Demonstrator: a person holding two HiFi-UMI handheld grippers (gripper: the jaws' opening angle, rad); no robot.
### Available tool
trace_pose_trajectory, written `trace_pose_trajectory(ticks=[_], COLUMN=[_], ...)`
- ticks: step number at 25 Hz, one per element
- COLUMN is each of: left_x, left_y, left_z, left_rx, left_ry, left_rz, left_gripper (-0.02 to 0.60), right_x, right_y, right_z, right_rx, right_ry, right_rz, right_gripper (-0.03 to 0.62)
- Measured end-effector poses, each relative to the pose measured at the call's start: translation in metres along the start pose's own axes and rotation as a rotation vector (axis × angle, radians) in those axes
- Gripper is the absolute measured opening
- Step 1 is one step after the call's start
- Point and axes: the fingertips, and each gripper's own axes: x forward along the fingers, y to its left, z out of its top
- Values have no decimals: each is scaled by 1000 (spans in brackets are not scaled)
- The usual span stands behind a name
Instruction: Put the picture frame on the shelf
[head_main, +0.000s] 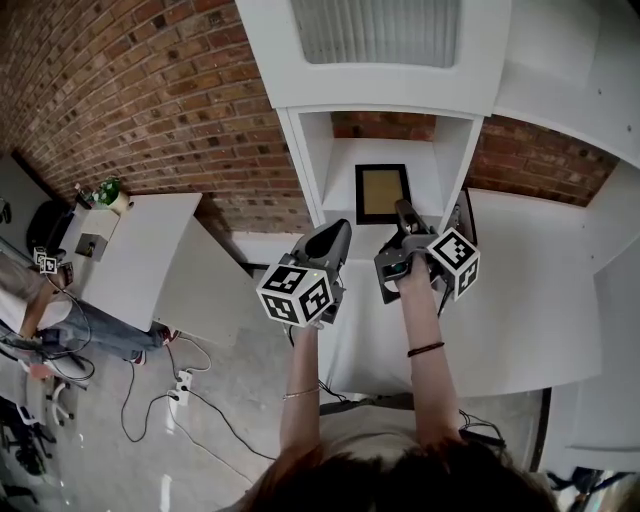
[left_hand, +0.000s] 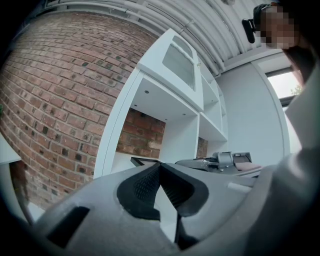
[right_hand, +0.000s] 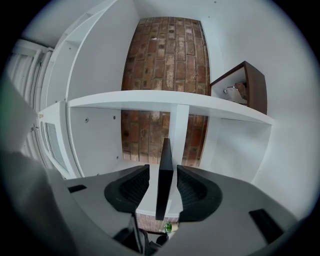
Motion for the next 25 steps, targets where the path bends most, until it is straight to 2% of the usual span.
trace_pose_trajectory(ticks=[7, 17, 25], left_x=[-6, -13, -15], left_y=[0, -14, -31], left_z=[-3, -8, -12], left_rx=[-4, 2, 0], left_ry=[5, 14, 18], left_rz=[17, 40, 56], left_gripper=[11, 11, 11], right_x=[-3, -18, -33], right_y=[-5, -9, -2], right_z=[-6, -15, -20], right_rx=[52, 112, 112], right_ry=[25, 103, 188], right_rz=[17, 72, 115], right_gripper=[164, 163, 159])
